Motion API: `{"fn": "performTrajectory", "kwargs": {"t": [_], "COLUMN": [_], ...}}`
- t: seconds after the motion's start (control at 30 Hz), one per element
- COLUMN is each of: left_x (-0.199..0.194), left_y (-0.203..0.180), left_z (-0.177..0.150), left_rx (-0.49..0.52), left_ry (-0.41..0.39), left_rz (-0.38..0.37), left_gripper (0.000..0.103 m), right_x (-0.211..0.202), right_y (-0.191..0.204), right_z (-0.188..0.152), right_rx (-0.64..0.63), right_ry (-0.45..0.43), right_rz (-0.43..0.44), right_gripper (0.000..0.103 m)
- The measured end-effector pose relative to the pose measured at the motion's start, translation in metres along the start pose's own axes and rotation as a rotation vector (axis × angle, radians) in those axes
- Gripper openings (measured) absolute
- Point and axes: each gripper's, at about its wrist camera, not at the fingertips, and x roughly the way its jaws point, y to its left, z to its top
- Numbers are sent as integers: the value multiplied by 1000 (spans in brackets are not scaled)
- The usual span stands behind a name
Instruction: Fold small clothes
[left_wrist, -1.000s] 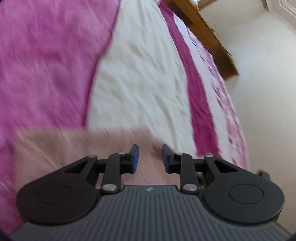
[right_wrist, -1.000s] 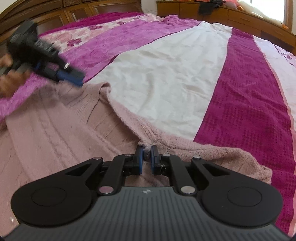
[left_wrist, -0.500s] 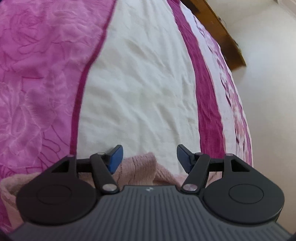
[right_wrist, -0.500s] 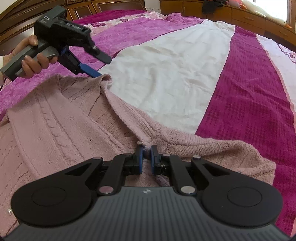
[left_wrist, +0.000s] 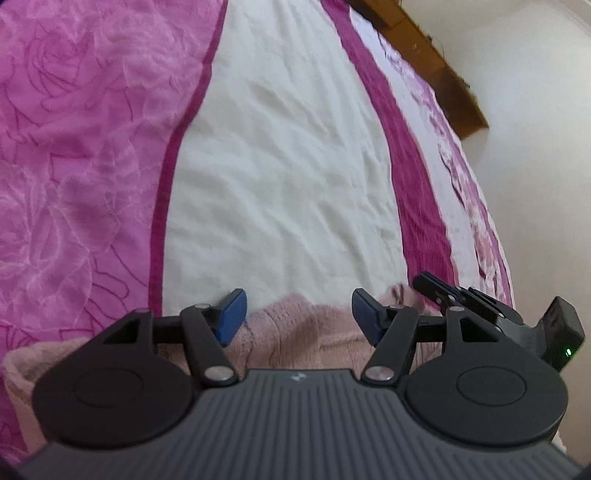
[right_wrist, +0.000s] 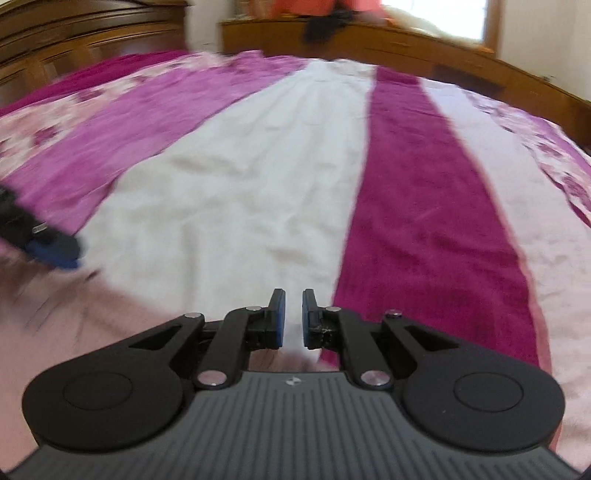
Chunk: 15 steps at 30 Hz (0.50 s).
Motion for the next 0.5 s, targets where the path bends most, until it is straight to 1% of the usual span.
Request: {"fn": "performTrajectory", "kwargs": {"t": [0.03,0.07,0.1,0.13,0.17,0.23,0.27,0.33,0.37,0.4,0.43,0.5], "left_x": [-4,-7,-12,-16,-19,-25,-27,-31,-33,-34,-36,-37], "left_y": [-2,-3,-3,-4,-5,-6,-5,-2,-1,-1,-1,-1], "left_z": [-1,-1,-2,-2,-2,-2,-2,-3,-4,-5,-7,-10], "left_rx": [10,18,18,22,32,37,27,-2,-10,-12,-9,-8], "left_ry": [-26,-45,-60,-73,-85,-99,-108,-121,-124,-128,-132,-134], "left_rz": [6,15,28,38,43,57,64,58,55,57,64,66], "left_gripper": [65,65,65,65,65,65,65,65,65,65,65,65], "right_x": [1,-2,-9,-16,-19,-20,-18,-10,-4,5,13,28], "right_y": [-1,-3,-2,1,5,21,30,39,43,46,47,47], "right_z": [3,3,3,3,4,7,10,13,15,15,15,12], "right_rx": [29,60,92,103,99,86,95,161,206,249,290,364], "right_ry": [0,-13,-41,-58,-53,-14,16,77,109,144,178,233], "right_rz": [-9,7,62,135,197,304,372,500,545,584,601,602], "right_gripper": [10,10,11,11,11,11,10,10,10,10,10,10]}}
